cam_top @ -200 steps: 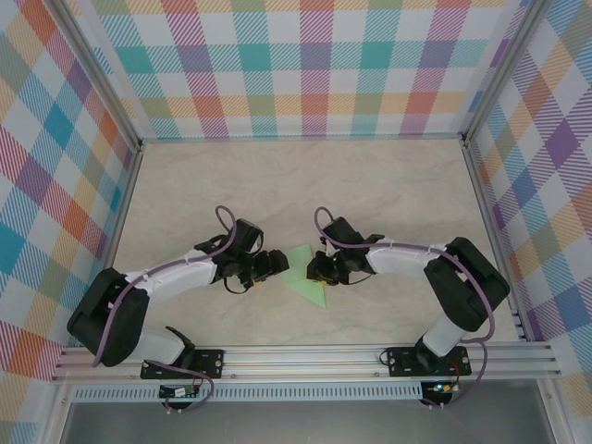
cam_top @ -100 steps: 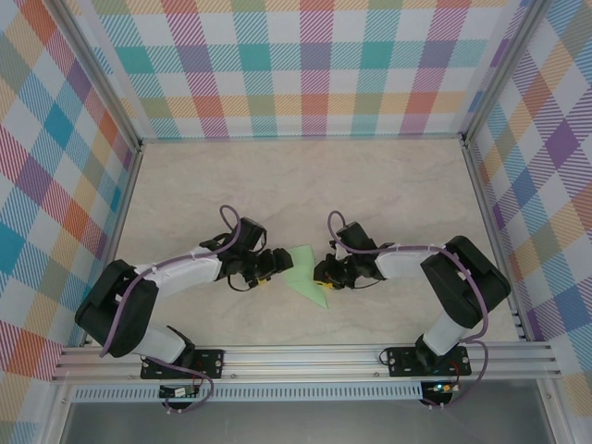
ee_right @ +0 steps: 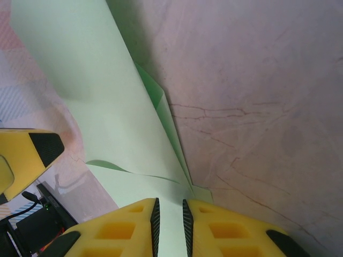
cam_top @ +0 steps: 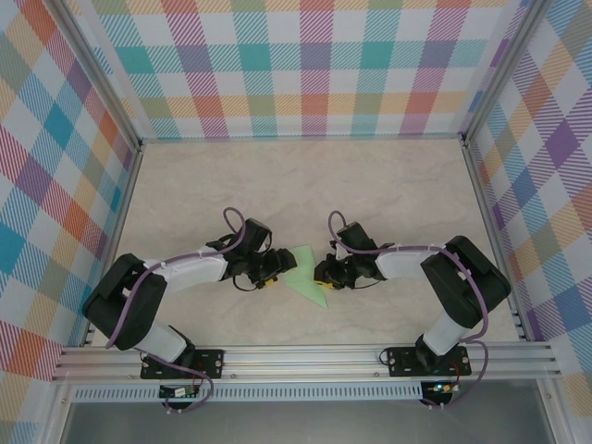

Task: Fold a paper plane with a square sheet of paper (pick it up from the middle)
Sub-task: Turn over the paper at the center of the table.

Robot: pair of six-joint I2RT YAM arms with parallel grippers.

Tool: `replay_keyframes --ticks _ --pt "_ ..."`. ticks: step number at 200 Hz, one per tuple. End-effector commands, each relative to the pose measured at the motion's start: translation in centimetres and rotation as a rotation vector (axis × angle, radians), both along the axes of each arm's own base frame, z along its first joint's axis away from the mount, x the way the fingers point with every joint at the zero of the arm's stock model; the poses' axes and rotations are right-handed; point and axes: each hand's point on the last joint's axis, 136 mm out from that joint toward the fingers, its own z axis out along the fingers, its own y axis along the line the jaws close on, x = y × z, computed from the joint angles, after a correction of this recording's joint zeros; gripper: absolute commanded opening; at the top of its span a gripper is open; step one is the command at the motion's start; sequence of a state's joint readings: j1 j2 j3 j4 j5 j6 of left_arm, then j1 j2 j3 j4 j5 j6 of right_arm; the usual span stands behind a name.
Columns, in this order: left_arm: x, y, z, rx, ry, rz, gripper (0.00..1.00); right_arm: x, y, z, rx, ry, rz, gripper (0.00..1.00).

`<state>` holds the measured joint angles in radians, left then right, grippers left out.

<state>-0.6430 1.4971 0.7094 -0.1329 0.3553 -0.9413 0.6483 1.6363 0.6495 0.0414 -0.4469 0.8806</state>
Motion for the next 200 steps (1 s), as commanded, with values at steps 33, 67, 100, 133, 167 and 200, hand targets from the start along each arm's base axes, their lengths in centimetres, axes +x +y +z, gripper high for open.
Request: replay_keyframes --ticks 33,67,100,133,167,200 --pt "-1.3 -1.0 0.8 -0.088 0.008 0.074 0.70 -0.9 -2.4 -3.0 -0.123 0.049 -0.051 0.23" --pt "-1.4 -1.4 0.3 -0.098 0.024 0.081 0.70 -0.9 -2.4 -3.0 -0.125 0.051 -0.052 0.23" --pt "-1.1 -2.2 0.0 -0.121 0.015 0.072 0.67 -0.9 -2.5 -3.0 -0.128 0.052 -0.054 0.23" --pt "-1.3 -2.0 -0.8 -0.104 0.040 0.084 0.67 -0.8 -2.5 -2.9 -0.131 0.049 -0.052 0.23" --pt "-1.5 -1.6 -0.1 -0.100 0.022 0.094 0.68 -0.9 -2.6 -3.0 -0.137 0.051 -0.053 0.23" --pt "-1.8 -1.1 -0.3 -0.069 0.037 0.105 0.70 -0.9 -2.5 -3.0 -0.137 0.049 -0.051 0.23"
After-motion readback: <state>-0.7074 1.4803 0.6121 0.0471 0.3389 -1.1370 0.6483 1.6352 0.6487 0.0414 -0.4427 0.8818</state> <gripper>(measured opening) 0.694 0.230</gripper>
